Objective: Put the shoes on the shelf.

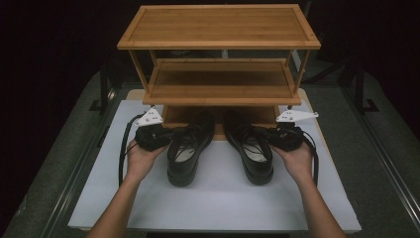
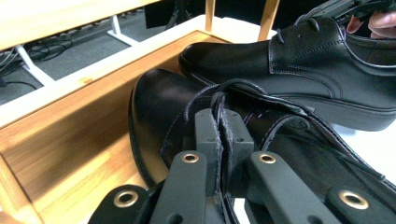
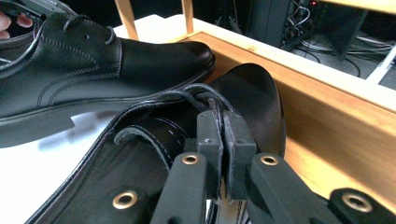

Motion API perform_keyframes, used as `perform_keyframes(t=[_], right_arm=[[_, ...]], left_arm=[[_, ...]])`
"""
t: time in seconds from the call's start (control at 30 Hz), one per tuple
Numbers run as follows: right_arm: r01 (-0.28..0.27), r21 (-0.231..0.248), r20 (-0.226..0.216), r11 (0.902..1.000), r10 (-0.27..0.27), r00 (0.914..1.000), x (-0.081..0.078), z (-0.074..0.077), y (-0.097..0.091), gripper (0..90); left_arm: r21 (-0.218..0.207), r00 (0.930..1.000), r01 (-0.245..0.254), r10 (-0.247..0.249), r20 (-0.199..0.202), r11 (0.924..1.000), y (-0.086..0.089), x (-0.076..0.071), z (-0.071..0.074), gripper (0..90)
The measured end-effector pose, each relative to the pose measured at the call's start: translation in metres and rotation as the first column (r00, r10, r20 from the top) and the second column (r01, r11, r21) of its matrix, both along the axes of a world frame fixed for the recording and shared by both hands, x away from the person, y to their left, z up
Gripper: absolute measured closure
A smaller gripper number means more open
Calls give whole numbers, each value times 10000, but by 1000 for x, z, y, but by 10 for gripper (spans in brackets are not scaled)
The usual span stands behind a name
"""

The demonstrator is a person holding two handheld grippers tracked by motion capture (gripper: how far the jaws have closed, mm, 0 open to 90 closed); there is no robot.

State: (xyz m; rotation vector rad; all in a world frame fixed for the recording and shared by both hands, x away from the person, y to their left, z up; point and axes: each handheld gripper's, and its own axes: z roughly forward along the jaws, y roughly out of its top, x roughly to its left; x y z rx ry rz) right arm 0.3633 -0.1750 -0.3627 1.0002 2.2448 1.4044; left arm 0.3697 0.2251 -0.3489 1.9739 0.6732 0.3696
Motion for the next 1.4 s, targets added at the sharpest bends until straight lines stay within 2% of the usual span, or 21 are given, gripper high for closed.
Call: perform_keyframes(t=[0.23,0.63,0.8,1.0,1.4], right_arm=[[259,-1,145,9997,-259,9996,15,0,6,866],[644,-88,46,9979,-643,9979,39,-8,16,867],[926,-223,176,9955,-923,9956,48,-9,20,867],[1168,-263,381,9928,-1157,9926,54,-10,25,866],[1497,-309,506,9882,-1480,9877,61,-19,33,865]], left_arm=[[33,9997,-199,199,116,9998,-11,15,-6,873],[124,9976,-621,617,317,9980,-28,39,-15,873],[190,9961,-754,744,470,9970,-35,48,-16,873],[116,9928,-1013,1004,658,9948,-42,55,-18,873],[17,9883,-1379,1375,663,9904,-52,65,-29,873]])
